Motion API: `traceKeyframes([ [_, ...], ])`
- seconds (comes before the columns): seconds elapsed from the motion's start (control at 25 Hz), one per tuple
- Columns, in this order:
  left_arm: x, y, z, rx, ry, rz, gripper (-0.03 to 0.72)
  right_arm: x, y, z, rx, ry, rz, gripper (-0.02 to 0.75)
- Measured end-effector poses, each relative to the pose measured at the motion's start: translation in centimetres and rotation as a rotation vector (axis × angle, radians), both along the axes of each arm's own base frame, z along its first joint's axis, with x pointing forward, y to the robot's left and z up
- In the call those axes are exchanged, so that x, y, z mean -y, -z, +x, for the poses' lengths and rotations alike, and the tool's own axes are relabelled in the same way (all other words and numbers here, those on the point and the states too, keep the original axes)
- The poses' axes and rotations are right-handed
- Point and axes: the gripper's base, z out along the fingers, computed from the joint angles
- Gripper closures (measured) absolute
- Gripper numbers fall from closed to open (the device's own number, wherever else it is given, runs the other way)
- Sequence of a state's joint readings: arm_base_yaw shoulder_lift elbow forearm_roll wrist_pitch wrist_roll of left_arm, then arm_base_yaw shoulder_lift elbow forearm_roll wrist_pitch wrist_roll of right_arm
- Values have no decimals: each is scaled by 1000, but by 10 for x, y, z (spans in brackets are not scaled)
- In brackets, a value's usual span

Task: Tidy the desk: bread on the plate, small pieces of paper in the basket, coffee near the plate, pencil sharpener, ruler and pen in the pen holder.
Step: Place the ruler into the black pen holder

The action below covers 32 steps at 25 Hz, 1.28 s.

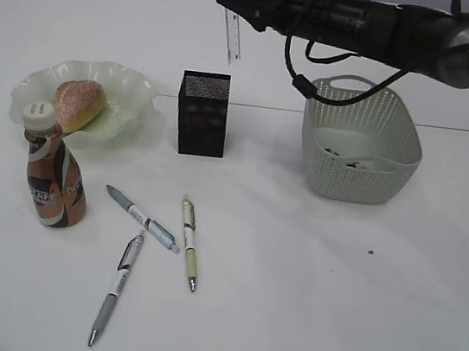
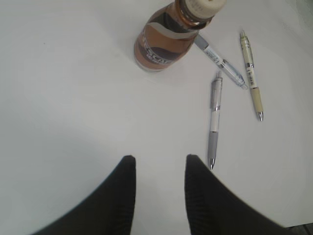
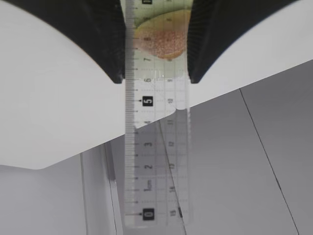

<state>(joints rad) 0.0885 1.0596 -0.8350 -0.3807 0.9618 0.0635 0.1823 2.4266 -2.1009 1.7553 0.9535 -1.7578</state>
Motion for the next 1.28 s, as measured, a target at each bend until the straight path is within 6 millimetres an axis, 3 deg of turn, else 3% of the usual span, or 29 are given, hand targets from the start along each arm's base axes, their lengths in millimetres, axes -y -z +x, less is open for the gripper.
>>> traceKeyframes([
  [0.28,1,0,0,-3,0,-9,434,-3,14,13,20,-1,10,461],
  [0.68,1,0,0,-3,0,-11,434,-25,41,13,-11,-34,3,461],
  [1.04,1,0,0,-3,0,-11,434,-25,45,16,-21,-10,-4,461],
  [1.28,1,0,0,-3,0,-11,434,-25,64,20,-53,10,-14,461],
])
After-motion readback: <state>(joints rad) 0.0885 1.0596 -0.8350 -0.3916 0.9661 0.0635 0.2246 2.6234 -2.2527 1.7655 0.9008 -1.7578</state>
